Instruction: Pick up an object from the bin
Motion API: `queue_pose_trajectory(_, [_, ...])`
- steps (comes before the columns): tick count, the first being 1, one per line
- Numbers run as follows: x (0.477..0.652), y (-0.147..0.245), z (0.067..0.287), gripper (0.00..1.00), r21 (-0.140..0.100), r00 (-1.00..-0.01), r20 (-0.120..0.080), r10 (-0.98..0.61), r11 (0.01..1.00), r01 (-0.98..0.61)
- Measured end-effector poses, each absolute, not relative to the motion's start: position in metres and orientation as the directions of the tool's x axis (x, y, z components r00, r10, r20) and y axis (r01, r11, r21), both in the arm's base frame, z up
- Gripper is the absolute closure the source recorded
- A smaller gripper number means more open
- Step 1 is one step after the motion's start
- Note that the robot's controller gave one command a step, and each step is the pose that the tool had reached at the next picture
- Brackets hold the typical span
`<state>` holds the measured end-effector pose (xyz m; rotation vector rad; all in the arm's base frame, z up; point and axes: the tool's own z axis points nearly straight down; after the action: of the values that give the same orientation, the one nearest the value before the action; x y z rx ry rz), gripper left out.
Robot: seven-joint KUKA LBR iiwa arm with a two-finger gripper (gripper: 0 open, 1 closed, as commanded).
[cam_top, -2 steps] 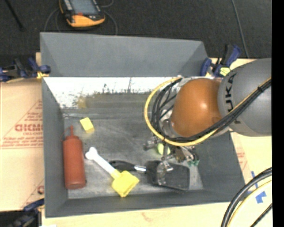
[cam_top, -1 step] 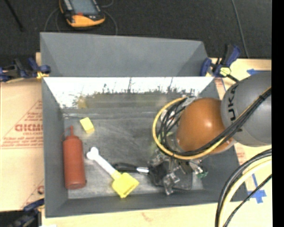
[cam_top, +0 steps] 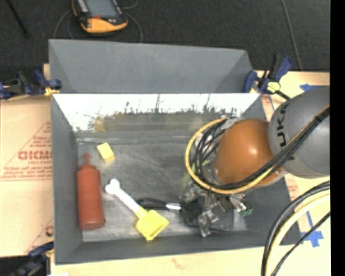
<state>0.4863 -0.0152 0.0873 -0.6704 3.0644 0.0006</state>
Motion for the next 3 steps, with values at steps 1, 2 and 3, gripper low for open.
queue_pose_trajectory(1, [0.480, -0.012, 0.166, 1.00, 0.000, -0.926, 0.000, -0.378, 0.926, -0.378])
queue_pose_trajectory(2, [0.480, -0.012, 0.166, 1.00, 0.000, -0.926, 0.000, -0.377, 0.926, -0.377])
queue_pose_trajectory(3, [0.488, 0.008, 0.153, 1.00, 0.000, -0.907, 0.001, -0.420, 0.907, -0.420])
